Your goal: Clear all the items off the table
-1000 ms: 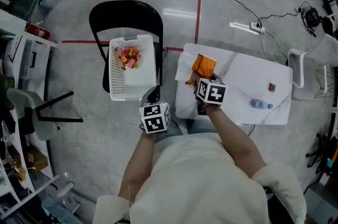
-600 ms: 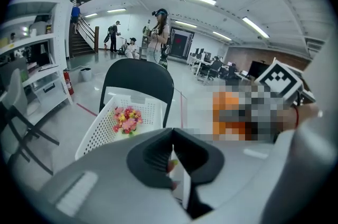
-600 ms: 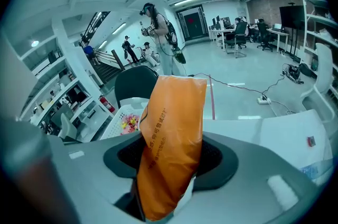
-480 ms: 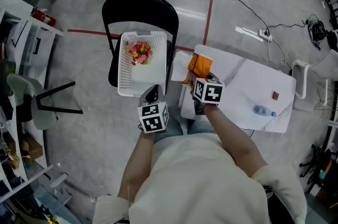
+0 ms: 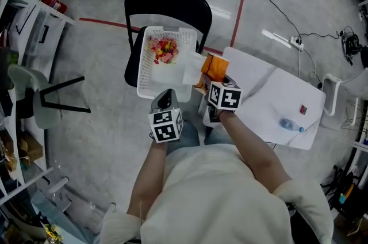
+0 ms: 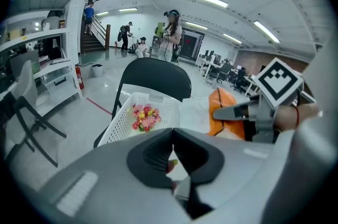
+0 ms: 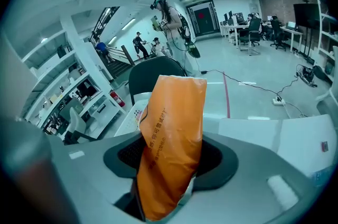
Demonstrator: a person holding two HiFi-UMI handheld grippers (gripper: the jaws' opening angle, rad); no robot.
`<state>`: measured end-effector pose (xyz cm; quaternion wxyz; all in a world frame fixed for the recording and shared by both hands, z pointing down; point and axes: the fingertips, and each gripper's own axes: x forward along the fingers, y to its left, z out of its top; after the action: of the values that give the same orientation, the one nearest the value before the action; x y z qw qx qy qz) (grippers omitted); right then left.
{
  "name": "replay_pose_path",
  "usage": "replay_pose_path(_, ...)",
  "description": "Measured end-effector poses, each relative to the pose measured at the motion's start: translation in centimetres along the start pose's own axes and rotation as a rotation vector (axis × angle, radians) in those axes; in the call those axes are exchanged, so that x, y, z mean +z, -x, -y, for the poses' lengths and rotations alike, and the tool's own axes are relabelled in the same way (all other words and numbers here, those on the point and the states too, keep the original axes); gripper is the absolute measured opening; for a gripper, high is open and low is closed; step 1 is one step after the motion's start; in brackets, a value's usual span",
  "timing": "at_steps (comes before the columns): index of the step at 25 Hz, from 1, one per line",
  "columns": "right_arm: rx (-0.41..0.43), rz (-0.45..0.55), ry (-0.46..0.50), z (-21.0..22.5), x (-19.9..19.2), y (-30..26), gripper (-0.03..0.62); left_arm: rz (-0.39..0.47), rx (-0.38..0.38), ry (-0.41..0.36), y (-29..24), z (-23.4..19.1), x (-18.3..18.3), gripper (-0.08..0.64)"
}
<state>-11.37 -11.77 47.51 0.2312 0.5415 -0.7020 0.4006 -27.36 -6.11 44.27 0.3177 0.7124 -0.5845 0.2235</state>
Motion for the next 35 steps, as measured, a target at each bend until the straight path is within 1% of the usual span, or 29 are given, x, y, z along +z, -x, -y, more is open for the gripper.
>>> replay_pose_path(9,0.063,-0.038,0.026,-4.8,-1.2,-2.7,0.242,-0.007,0.033,0.037,0.5,-3.7,-0.8,0.009)
replay_pose_path(22,0.123,-0.118,0.071,-10.8,-3.9,-7.6,0.242,-0.024,0.061,0.09,-0.3,-8.7,-1.8,0.009)
replay_pose_path(28,0.139,-0.159,0.08,-12.4,-5.2,-10.3,0.242,-0.032,0.064,0.1,-1.2,-10.4,-1.9,0.009)
replay_pose_path(35,0.153,-0.219,0.074,-13.1,-7.2,-13.9,0.244,-0.052,0.057,0.107,-2.6,-11.7,-2.3,0.009)
